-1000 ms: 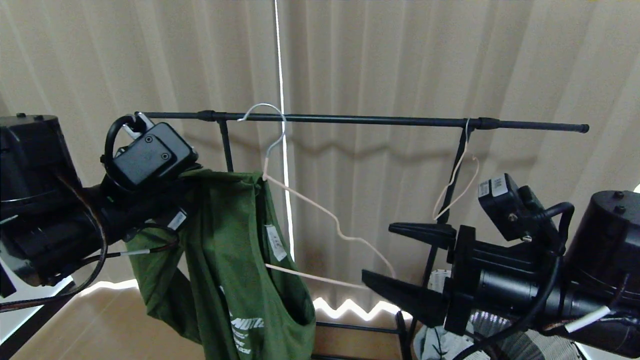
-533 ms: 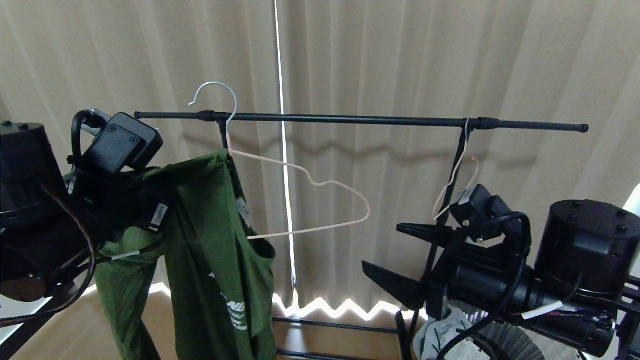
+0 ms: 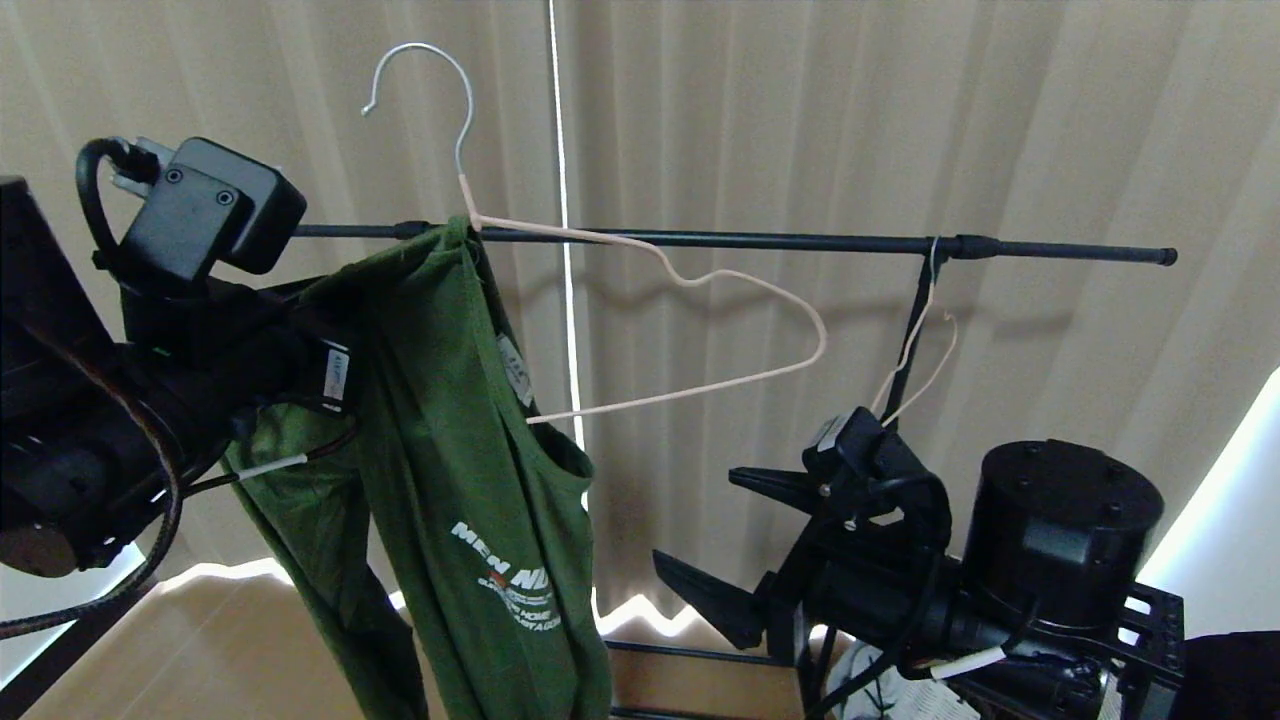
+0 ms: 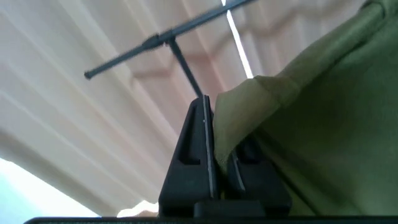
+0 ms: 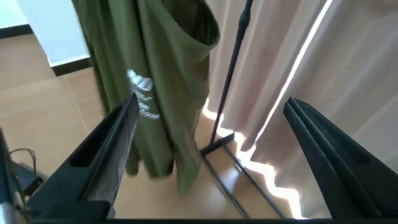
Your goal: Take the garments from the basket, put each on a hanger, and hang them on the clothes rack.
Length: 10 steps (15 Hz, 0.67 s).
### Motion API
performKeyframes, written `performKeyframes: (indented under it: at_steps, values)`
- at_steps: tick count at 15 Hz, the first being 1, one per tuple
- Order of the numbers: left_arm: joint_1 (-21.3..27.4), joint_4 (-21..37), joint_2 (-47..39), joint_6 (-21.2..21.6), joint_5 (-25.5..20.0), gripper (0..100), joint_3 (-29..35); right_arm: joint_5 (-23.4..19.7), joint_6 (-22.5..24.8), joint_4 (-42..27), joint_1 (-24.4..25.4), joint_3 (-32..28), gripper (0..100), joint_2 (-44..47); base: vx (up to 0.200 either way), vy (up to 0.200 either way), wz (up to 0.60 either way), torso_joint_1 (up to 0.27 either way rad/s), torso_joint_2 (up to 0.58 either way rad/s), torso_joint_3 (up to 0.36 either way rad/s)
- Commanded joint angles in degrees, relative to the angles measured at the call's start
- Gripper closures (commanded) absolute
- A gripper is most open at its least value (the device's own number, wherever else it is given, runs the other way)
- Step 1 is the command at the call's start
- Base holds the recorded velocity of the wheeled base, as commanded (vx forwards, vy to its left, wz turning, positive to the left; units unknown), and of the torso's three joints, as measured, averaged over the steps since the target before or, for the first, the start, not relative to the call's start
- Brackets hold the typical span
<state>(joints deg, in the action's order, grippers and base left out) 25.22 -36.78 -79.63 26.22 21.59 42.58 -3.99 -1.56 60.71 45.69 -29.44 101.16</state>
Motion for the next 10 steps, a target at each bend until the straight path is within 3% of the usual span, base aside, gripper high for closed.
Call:
performKeyframes:
  at_steps: [1,2,10]
  values:
    - [0.2,0.0,0.0,0.1,0.0,100,0.6,0.0,0.0,0.9,0.1,-0.7,0,3.2,0.0,0.0,0.0,0.0,0.0,0.0]
    - [1.5,0.0,0.1,-0.2,-0.8,100,0.4,0.0,0.0,5.6,0.1,-2.4,0,6.2,0.0,0.0,0.0,0.0,0.0,0.0]
    - [6.1,0.0,1.1,-0.2,-1.5,100,0.2,0.0,-0.4,11.6,-0.7,-8.3,0,11.9,0.0,0.0,0.0,0.0,0.0,0.0]
